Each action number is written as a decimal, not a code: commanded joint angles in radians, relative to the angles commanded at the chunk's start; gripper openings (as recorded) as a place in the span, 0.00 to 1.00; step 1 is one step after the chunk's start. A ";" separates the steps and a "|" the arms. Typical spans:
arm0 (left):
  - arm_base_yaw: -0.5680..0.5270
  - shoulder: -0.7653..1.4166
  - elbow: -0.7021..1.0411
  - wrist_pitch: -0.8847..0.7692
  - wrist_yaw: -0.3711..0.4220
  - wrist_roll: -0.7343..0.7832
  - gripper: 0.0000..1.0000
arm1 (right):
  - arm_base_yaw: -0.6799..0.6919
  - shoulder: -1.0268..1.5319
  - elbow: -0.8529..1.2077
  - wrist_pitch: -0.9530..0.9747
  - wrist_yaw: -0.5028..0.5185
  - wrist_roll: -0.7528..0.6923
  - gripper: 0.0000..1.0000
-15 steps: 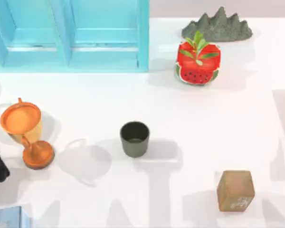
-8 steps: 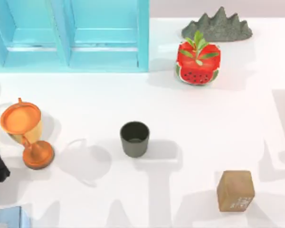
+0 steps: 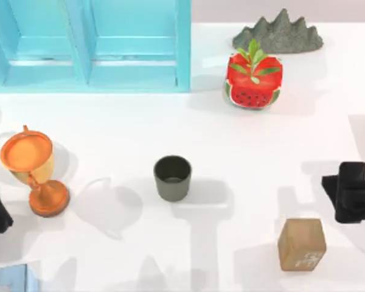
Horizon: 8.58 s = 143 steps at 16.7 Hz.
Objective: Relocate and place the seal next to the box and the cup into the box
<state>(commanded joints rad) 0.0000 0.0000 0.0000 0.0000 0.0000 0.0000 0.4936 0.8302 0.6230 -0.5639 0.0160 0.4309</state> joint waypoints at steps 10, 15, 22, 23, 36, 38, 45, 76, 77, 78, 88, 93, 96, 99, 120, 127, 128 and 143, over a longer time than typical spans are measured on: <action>0.000 0.000 0.000 0.000 0.000 0.000 1.00 | 0.159 0.708 0.479 -0.508 -0.016 0.203 1.00; 0.000 0.000 0.000 0.000 0.000 0.000 1.00 | 0.145 0.777 0.533 -0.554 -0.021 0.218 1.00; 0.000 0.000 0.000 0.000 0.000 0.000 1.00 | 0.146 0.802 0.480 -0.478 -0.021 0.220 1.00; 0.000 0.000 0.000 0.000 0.000 0.000 1.00 | 0.146 0.817 0.455 -0.436 -0.021 0.221 1.00; 0.000 0.000 0.000 0.000 0.000 0.000 1.00 | 0.149 0.893 0.321 -0.225 -0.021 0.224 0.77; 0.000 0.000 0.000 0.000 0.000 0.000 1.00 | 0.149 0.893 0.321 -0.225 -0.021 0.224 0.62; 0.000 0.000 0.000 0.000 0.000 0.000 1.00 | 0.149 0.893 0.321 -0.225 -0.021 0.224 0.10; 0.000 0.000 0.000 0.000 0.000 0.000 1.00 | -0.226 0.691 0.550 -0.682 -0.020 -0.153 0.00; 0.000 0.000 0.000 0.000 0.000 0.000 1.00 | -0.237 0.728 0.606 -0.694 -0.019 -0.165 0.00; 0.000 0.000 0.000 0.000 0.000 0.000 1.00 | -0.250 0.765 0.665 -0.705 -0.018 -0.177 0.00; 0.000 0.000 0.000 0.000 0.000 0.000 1.00 | -0.292 0.881 0.814 -0.729 -0.017 -0.217 0.00; 0.000 0.000 0.000 0.000 0.000 0.000 1.00 | -0.292 0.902 0.700 -0.593 -0.017 -0.217 0.00; 0.000 0.000 0.000 0.000 0.000 0.000 1.00 | -0.292 0.920 0.619 -0.496 -0.017 -0.216 0.00; 0.000 0.000 0.000 0.000 0.000 0.000 1.00 | -0.293 0.922 0.605 -0.481 -0.016 -0.217 0.00; 0.000 0.000 0.000 0.000 0.000 0.000 1.00 | -0.293 0.922 0.605 -0.481 -0.016 -0.217 1.00; 0.000 0.000 0.000 0.000 0.000 0.000 1.00 | -0.294 0.919 0.677 -0.555 -0.018 -0.215 1.00; 0.000 0.000 0.000 0.000 0.000 0.000 1.00 | -0.294 0.918 0.719 -0.599 -0.017 -0.216 1.00; 0.000 0.000 0.000 0.000 0.000 0.000 1.00 | -0.244 0.958 1.033 -0.885 -0.011 -0.167 1.00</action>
<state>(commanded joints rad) 0.0000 0.0000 0.0000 0.0000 0.0000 0.0000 0.2493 1.7880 1.6556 -1.4490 0.0053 0.2642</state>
